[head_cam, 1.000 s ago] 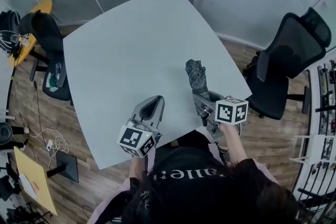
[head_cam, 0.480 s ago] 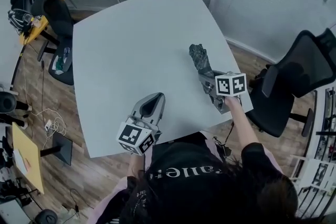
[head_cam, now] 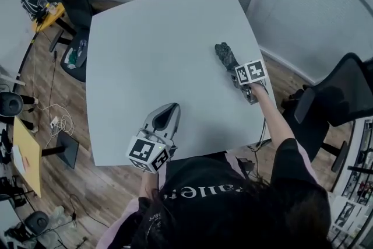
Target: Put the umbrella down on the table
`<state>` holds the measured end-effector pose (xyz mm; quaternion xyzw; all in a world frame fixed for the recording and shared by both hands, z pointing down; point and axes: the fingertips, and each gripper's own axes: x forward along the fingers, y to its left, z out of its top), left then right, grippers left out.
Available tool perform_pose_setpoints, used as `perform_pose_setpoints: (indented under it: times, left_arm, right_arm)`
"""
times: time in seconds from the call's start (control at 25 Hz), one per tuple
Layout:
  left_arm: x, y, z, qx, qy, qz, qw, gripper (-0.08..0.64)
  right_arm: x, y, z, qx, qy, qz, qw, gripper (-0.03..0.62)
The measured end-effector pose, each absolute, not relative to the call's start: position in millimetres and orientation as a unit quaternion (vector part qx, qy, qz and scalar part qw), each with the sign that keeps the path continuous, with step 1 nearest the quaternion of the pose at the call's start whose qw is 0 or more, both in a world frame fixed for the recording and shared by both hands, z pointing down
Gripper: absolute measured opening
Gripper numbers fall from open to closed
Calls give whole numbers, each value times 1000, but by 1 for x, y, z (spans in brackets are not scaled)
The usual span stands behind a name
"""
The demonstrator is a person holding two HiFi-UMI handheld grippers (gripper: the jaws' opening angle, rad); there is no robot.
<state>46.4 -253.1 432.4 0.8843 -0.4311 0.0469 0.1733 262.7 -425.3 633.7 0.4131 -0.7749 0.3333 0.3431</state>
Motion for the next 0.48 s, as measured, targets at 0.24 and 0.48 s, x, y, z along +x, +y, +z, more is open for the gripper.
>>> perform_pose_setpoints:
  times: [0.24, 0.48]
  left_arm:
    - [37, -263, 436, 872, -452, 50, 182, 26]
    - [26, -265, 435, 864, -467, 54, 184, 26]
  right_arm:
    - [245, -460, 667, 392, -776, 317, 380, 210]
    - [230, -472, 696, 389, -765, 310, 408, 210]
